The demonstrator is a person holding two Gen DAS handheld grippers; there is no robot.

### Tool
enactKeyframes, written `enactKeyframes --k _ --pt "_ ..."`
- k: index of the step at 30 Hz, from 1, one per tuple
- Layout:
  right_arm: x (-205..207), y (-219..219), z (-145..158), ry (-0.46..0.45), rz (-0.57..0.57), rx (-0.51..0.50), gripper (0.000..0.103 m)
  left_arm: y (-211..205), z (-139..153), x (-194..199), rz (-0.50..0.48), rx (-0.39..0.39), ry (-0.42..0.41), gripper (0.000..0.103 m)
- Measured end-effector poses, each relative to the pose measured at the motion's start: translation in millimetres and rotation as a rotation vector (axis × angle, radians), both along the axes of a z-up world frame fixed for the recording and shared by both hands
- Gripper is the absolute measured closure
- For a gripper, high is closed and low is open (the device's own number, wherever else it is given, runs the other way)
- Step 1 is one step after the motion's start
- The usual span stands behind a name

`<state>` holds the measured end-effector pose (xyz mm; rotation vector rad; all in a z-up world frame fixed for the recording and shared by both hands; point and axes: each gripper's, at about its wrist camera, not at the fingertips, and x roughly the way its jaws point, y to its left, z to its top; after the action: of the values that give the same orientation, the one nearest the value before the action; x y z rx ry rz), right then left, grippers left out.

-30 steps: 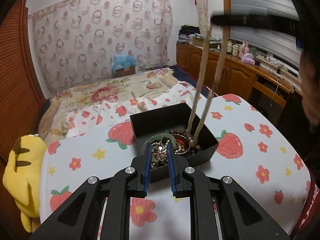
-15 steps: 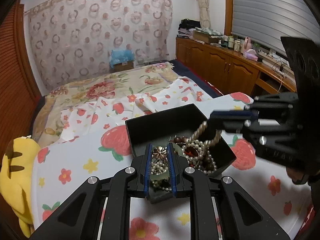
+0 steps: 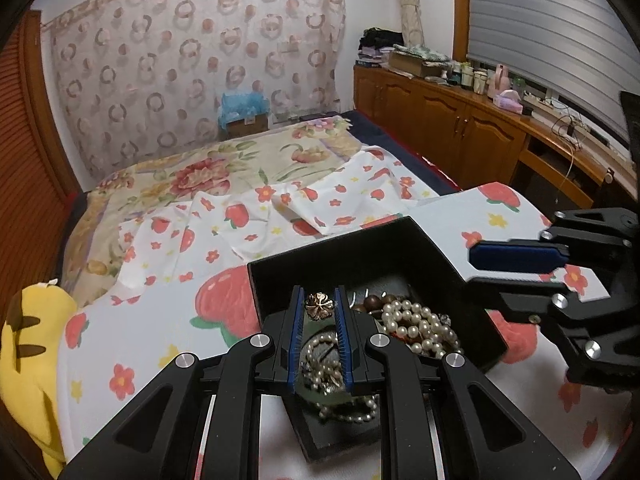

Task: Organize jewelry
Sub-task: 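Lower the gold flower charm into the box and open the left gripper, then grasp the green leaf pendant necklace on the cloth with the left gripper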

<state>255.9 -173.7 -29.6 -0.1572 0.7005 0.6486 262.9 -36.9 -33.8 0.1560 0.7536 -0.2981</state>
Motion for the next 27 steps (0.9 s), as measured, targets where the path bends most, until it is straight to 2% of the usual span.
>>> enactKeyframes --k 7,9,11,22,24,27 --pt "-8.1 -2.7 0.1 -0.02 0.0 -0.019 0.078 -0.1 2.9 3.6 0.003 -0.004 -0.011 0.086" --pt "-10.8 -4.4 0.1 -0.021 -0.003 -0.017 0.078 0.7 4.3 5.3 0.006 -0.01 -0.02 0.076" --pt "-15.1 -5.4 1.2 -0.025 -0.005 -0.019 0.078 0.8 5.9 4.0 0.009 -0.011 -0.03 0.072" --pt "-49.2 -17.7 1.1 -0.026 -0.018 -0.017 0.078 13.4 8.0 -37.2 0.023 -0.025 -0.049 0.069" --pt "-56.9 -20.0 -0.5 -0.023 -0.021 -0.016 0.078 16.8 8.5 -47.2 0.025 -0.033 -0.055 0.055" --pt "-66.3 -22.5 -4.1 -0.017 -0.027 -0.018 0.078 13.5 8.6 -64.7 0.02 -0.032 -0.059 0.054"
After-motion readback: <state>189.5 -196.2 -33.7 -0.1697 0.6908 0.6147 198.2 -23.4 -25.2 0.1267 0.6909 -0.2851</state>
